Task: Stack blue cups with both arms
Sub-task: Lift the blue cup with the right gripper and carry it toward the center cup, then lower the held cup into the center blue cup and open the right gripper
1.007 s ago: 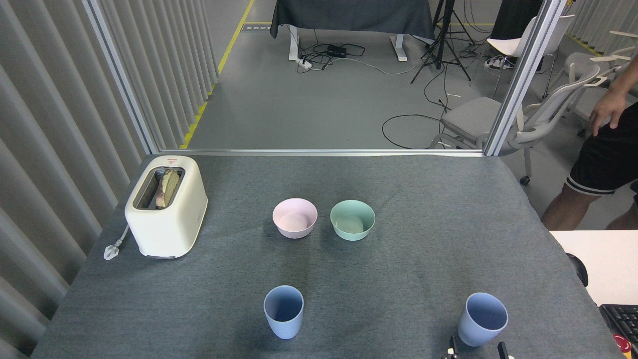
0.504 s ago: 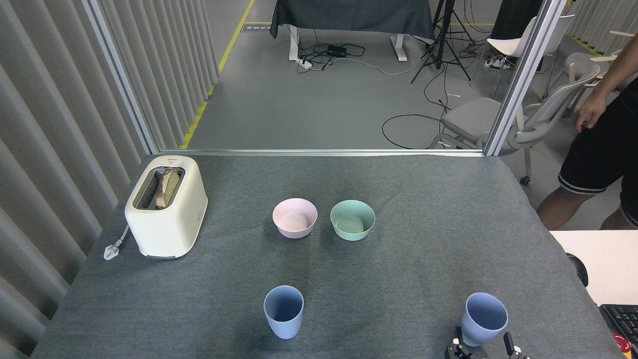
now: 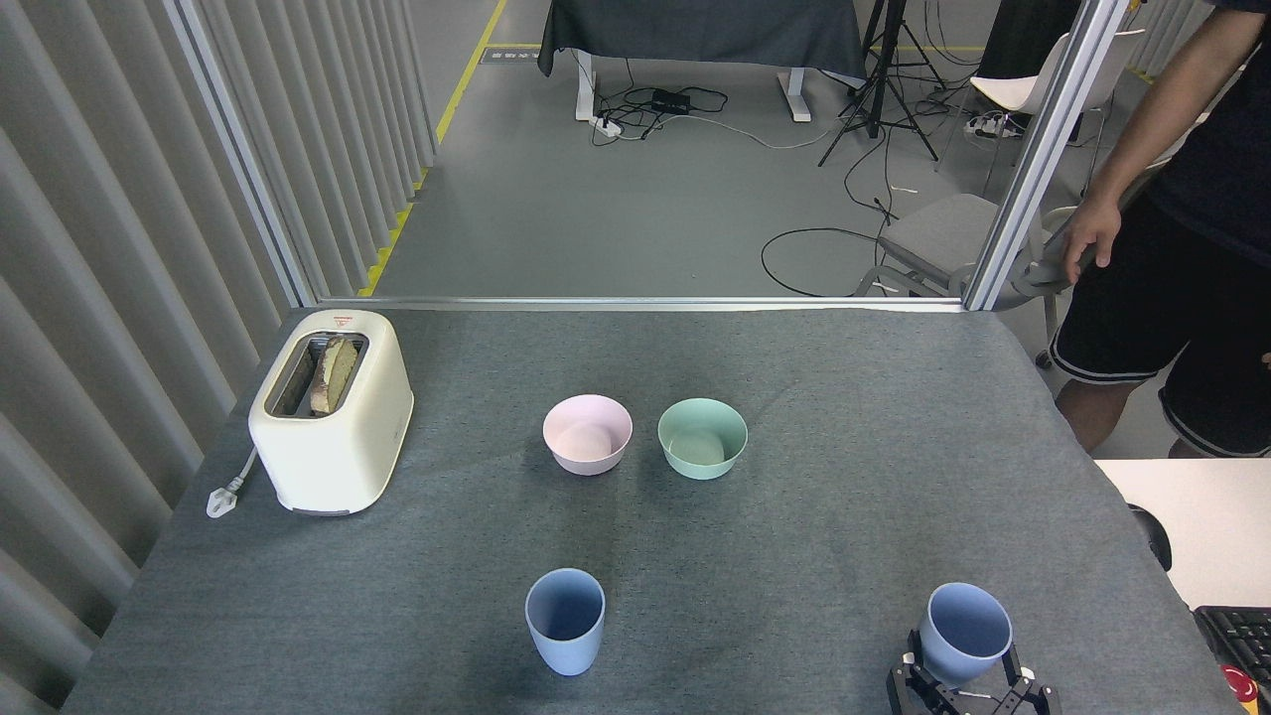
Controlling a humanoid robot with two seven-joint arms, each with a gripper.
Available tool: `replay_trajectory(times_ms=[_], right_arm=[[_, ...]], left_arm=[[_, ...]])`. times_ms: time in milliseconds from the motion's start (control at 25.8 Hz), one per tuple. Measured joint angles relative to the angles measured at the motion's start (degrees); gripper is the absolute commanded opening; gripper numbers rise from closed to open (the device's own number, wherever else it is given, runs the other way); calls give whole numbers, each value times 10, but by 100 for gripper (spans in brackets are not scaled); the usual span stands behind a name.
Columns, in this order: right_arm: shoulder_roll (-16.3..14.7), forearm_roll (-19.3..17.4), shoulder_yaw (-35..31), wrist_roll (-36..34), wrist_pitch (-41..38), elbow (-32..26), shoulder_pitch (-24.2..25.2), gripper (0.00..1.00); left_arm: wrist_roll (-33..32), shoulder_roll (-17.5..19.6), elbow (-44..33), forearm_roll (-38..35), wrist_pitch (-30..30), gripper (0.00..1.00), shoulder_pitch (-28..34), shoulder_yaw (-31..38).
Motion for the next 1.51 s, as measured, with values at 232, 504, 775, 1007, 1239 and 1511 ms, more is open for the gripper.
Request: replay_trajectory(times_ms=[232, 504, 775, 1007, 1239, 1511], right_arm=[[2, 5, 1, 2, 3, -3, 1, 56], [10, 26, 23, 23, 4, -11, -69, 56], [97, 91, 162, 89, 36, 16, -178, 59], [158, 145, 272, 115, 47, -22, -158, 61], [167, 168, 331, 124, 48, -66, -105, 61], [169, 177, 350, 126, 45, -70, -92, 63]], left_arm=[[0, 0, 0, 0, 0, 100, 0, 0], [0, 0, 0, 0, 7, 100, 0, -1], [0, -1, 0, 0, 10, 100, -1, -1], [0, -2, 1, 0, 10, 100, -1, 0], [0, -3, 3, 1, 10, 100, -2, 0], [0, -4, 3, 1, 11, 100, -3, 0]])
